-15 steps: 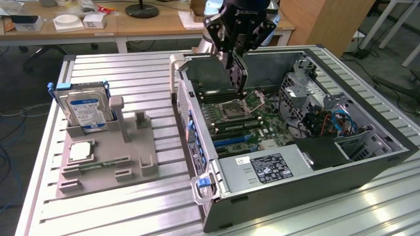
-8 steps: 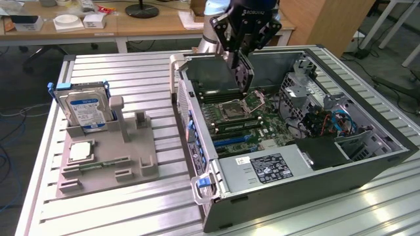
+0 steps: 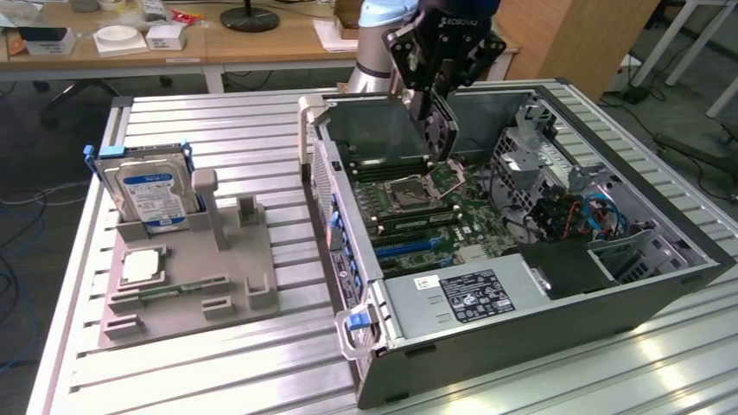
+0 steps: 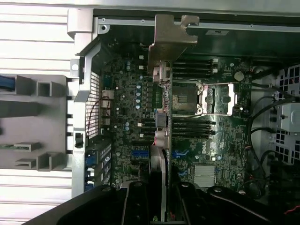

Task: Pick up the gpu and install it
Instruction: 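Pick up the gpu and move the gpu toward the slot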

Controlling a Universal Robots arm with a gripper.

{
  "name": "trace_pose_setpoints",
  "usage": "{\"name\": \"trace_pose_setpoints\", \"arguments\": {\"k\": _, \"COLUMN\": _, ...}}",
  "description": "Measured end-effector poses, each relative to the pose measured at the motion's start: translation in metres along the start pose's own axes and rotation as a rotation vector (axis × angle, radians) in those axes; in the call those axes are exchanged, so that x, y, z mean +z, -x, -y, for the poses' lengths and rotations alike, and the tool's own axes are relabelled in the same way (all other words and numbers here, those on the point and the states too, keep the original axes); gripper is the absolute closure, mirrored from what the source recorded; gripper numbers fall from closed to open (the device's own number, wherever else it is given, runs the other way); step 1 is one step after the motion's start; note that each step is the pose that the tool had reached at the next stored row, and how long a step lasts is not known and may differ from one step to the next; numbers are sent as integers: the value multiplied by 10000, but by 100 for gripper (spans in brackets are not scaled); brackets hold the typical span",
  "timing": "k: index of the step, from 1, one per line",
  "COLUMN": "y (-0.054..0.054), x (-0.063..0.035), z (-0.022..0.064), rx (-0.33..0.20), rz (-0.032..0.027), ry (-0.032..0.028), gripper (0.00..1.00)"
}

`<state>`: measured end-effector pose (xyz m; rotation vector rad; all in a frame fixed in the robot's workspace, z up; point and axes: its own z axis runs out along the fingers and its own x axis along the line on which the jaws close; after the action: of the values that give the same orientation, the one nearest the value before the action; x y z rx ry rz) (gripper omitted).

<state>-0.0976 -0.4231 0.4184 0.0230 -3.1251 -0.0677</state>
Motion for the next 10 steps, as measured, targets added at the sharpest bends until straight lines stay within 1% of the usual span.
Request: {"name": "trace_pose_setpoints", "arguments": {"k": 10, "y": 176, "x": -3, "z": 3, "rx": -4, "rz": 0, "ry": 0, "gripper": 73}}
